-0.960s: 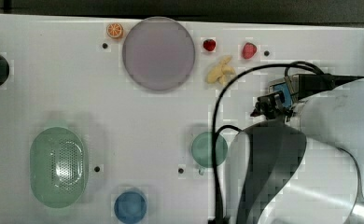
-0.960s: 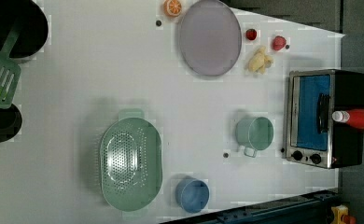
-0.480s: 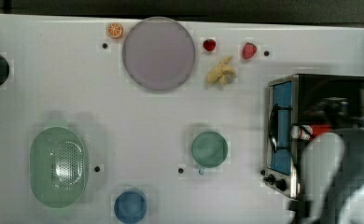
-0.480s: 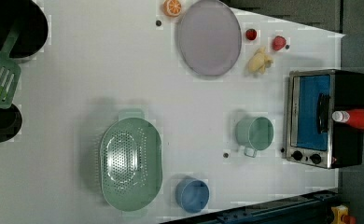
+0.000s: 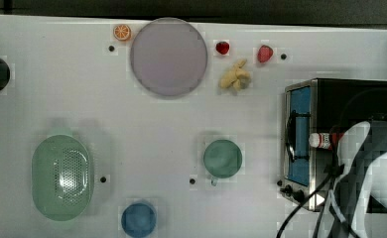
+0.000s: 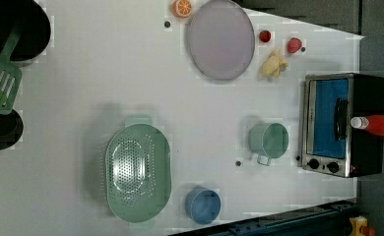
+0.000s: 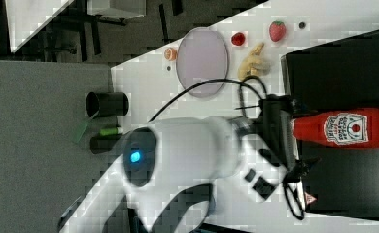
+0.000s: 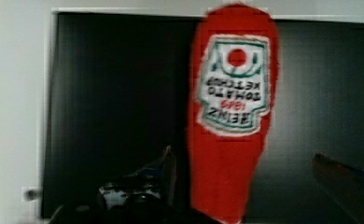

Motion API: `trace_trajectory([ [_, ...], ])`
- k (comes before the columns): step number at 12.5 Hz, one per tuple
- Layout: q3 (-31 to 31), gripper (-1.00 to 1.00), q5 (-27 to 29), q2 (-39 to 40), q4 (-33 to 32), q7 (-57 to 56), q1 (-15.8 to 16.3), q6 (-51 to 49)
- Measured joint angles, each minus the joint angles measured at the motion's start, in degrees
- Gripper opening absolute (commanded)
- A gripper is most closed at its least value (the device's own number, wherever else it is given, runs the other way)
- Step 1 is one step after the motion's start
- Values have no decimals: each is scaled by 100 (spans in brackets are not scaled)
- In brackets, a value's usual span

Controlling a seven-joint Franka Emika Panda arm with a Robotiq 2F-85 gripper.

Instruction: Pick Ketchup from oven and place it on table.

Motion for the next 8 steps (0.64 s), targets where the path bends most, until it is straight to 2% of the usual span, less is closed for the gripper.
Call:
trace_trajectory([
  [1, -48, 100, 276, 362, 0, 0, -54, 459],
  [3, -62, 100, 201, 425, -118, 1, -70, 596],
  [7, 6, 100, 391, 511, -112, 0, -140, 764],
  [8, 8, 68, 392, 525, -118, 0, -121, 671],
])
